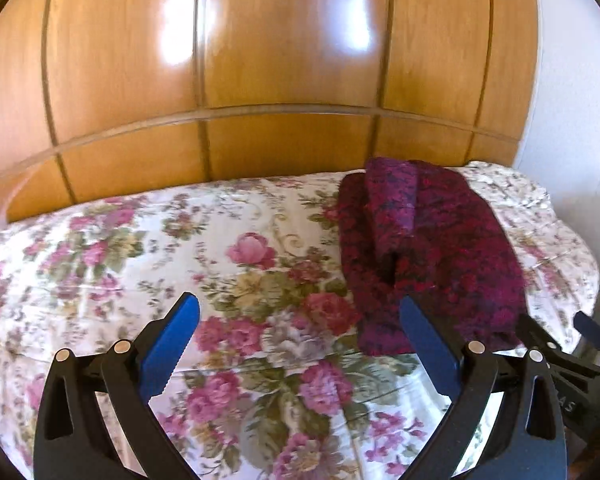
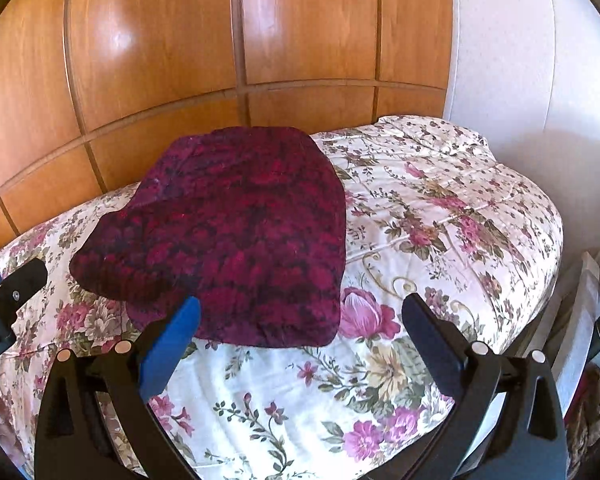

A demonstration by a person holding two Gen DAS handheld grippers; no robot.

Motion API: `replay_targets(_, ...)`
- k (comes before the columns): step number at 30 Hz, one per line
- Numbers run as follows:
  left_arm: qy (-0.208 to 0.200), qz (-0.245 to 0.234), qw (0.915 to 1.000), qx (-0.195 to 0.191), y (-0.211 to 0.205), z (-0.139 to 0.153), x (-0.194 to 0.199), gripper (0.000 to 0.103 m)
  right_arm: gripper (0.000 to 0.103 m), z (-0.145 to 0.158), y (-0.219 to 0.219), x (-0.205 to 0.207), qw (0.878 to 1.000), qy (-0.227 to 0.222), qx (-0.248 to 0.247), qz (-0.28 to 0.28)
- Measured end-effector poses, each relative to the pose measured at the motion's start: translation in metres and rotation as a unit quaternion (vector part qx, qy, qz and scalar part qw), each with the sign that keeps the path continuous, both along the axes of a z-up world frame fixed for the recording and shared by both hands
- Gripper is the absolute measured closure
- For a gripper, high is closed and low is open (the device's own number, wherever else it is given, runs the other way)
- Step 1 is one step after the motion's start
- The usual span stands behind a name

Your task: Fold small clothes

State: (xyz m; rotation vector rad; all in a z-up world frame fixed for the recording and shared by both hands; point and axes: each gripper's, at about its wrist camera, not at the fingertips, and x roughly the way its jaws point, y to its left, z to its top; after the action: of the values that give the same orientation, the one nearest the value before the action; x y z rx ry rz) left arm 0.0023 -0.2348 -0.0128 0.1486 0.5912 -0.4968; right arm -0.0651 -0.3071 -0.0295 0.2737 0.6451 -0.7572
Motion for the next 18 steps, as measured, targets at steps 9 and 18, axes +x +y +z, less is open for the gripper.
replay_targets(9, -0.005, 0.003, 1.0000, -0.003, 0.007, -0.001, -0.009, 0.004, 0.002, 0.005, 0.012, 0.000, 1.000, -0.003, -0.010, 0.012)
replay_targets(18, -0.005, 0.010, 0.9999, -0.011, 0.012, 0.002, -0.011, 0.004, 0.002, 0.006, 0.017, -0.003, 1.000, -0.002, -0.013, 0.012)
